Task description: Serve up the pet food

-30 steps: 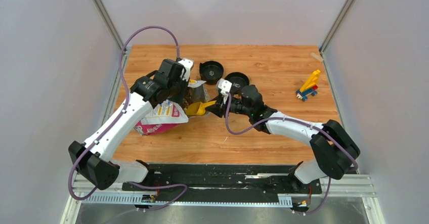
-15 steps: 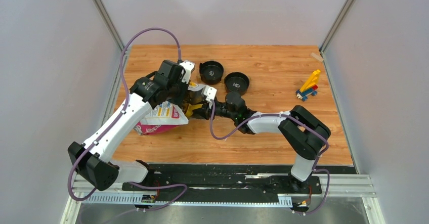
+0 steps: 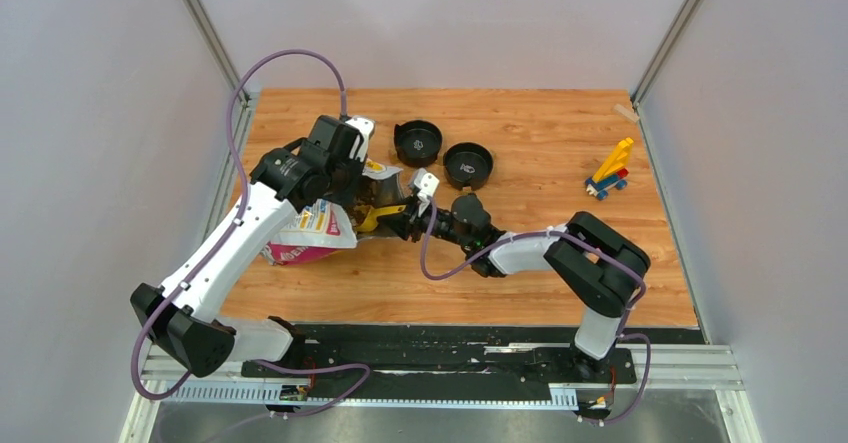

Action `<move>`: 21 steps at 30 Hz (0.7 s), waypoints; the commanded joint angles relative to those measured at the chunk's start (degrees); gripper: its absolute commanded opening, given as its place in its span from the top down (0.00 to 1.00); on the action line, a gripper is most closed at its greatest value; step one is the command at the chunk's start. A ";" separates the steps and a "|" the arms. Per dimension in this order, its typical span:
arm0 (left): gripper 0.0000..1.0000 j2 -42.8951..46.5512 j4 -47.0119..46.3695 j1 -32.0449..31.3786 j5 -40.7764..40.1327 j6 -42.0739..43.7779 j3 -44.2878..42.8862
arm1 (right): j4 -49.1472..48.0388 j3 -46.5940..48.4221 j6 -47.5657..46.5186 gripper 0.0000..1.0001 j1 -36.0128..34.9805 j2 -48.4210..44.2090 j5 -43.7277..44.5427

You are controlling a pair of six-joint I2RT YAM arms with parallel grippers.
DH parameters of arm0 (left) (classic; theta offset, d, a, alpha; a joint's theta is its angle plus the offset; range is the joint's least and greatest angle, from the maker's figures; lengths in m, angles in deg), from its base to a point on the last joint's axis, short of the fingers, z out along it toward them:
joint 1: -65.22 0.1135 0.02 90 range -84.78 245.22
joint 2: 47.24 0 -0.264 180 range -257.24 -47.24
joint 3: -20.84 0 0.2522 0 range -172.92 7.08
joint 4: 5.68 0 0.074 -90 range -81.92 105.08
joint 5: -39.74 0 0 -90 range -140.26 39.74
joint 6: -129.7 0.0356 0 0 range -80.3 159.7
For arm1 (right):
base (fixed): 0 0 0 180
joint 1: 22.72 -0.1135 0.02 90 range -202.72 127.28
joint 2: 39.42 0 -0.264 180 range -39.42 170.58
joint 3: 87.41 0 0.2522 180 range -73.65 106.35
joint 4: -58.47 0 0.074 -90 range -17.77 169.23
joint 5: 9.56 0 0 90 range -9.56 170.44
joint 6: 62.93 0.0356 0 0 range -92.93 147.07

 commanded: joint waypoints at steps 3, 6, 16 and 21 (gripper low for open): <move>1.00 1.98 -2.08 -0.37 -1.10 -1.09 -5.35 | -12.03 -4.54 1.39 1.00 -1.17 -9.97 4.61; 1.00 1.94 -1.72 -0.32 -0.51 -1.51 -6.38 | -12.26 -5.50 -0.41 1.00 -1.18 -12.20 5.58; 1.00 1.15 1.27 -0.33 -0.23 -1.08 -11.39 | -14.94 -8.64 -2.29 1.00 -1.71 -17.05 5.58; 1.00 0.47 3.33 -0.37 -0.07 -0.65 -14.39 | -14.75 -10.69 -2.70 1.00 -1.82 -21.01 6.36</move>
